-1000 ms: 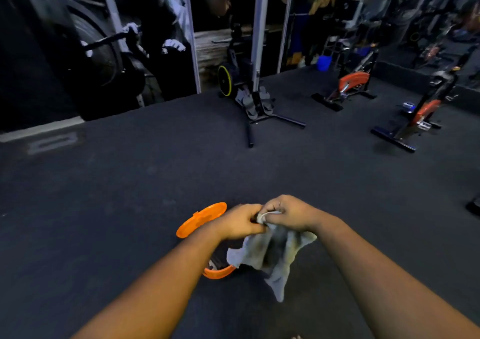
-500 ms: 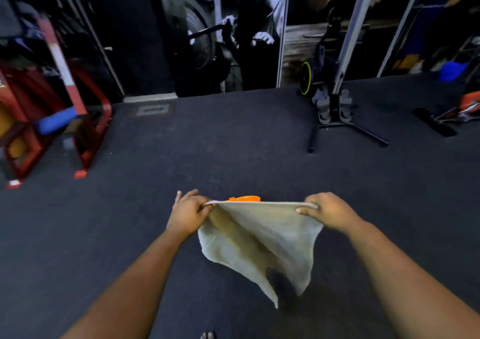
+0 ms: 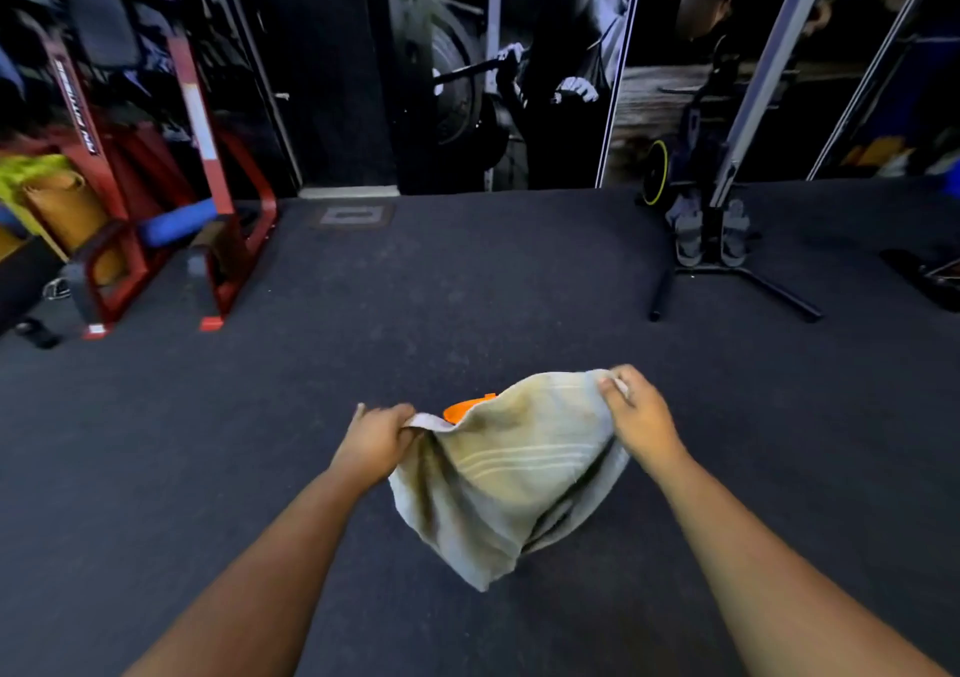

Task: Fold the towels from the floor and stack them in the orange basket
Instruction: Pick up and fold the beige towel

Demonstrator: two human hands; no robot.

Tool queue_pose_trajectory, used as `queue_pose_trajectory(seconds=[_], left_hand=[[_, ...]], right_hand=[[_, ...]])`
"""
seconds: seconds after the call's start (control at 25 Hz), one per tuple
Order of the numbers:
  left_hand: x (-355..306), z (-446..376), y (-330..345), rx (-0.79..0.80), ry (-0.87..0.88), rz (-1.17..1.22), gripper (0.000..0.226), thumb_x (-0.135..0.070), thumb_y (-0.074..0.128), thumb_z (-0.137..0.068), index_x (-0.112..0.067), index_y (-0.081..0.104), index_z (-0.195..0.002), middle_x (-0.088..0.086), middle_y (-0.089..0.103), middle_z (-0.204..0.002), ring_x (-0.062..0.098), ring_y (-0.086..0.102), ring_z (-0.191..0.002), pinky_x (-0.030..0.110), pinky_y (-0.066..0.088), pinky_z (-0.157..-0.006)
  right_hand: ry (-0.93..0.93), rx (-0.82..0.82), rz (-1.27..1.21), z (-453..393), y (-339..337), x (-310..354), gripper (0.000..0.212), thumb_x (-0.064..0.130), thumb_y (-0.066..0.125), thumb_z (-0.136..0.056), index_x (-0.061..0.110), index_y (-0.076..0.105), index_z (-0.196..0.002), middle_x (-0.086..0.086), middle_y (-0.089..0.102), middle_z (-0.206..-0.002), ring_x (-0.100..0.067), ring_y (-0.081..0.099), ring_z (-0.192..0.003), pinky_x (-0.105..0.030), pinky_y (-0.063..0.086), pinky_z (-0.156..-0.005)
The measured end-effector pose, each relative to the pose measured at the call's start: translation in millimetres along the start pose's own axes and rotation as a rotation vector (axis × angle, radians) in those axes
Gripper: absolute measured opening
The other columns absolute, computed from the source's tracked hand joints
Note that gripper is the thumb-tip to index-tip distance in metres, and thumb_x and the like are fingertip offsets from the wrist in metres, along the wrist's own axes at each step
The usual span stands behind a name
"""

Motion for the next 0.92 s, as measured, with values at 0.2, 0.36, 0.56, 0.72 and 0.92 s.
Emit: queue_pose_trajectory(seconds=[0.2,0.36,0.56,0.72,0.92], left_hand=[[-59.5,17.8,1.6,-0.004,0.111,0.385,0.024,-0.05,0.055,-0.078,-0.028,0.057,-0.069,-0.008,0.06,-0.068,0.015,0.06,-0.071,0.033,0.045,-0.063],[-57.1,34.0,22.1,0.071,0.15,0.433,0.024,-0.051,0.074,-0.081,-0.031,0.066,-0.072,-0.011,0.067,-0.071,0.006,0.062,-0.07,0.033,0.049,-0.066],[-4.5,56.4,36.4,0.001,0.01,0.972,0.029,-0.028,0.078,-0.086,0.0,0.075,-0.092,0.007,0.071,-0.076,0.015,0.061,-0.071,0.035,0.049,-0.068],[-46.6,71.8,56.4,-0.164,-0.124,1.272,0.018,-0.014,0.069,-0.096,0.004,0.072,-0.097,0.016,0.075,-0.084,0.023,0.067,-0.076,0.041,0.054,-0.076],[-85.2,76.2,64.7,-0.369,-0.34,1.378,0.018,-0.02,0.065,-0.1,-0.005,0.066,-0.089,0.014,0.073,-0.078,0.022,0.066,-0.07,0.036,0.055,-0.063]], right_hand=[[-0.137,0.515,0.259,38.4,87.3,24.7,0.07,0.057,0.082,-0.073,0.042,0.054,-0.135,0.012,0.066,-0.115,-0.007,0.062,-0.104,-0.03,0.05,-0.092],[-0.23,0.531,0.443,50.8,98.4,22.0,0.011,0.035,0.068,-0.089,0.029,0.071,-0.098,0.008,0.073,-0.091,-0.013,0.065,-0.084,-0.041,0.054,-0.079],[-0.125,0.456,0.312,39.6,60.0,-7.5,0.007,0.028,0.07,-0.091,0.03,0.07,-0.085,0.009,0.072,-0.081,-0.011,0.068,-0.08,-0.041,0.055,-0.078],[0.018,0.334,0.11,41.7,51.3,-16.5,0.007,0.026,0.074,-0.09,0.022,0.068,-0.09,0.006,0.07,-0.085,-0.015,0.066,-0.082,-0.036,0.053,-0.074],[0.234,0.154,-0.245,54.9,36.8,-32.9,0.021,0.011,0.072,-0.083,0.013,0.055,-0.071,0.001,0.054,-0.065,-0.012,0.05,-0.061,-0.027,0.039,-0.054]])
Point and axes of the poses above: each hand's wrist, its own z-axis away from the middle knuckle, its own y-axis out of the palm, x = y × z, the point moved 5 cm from there along -z, towards the middle knuckle
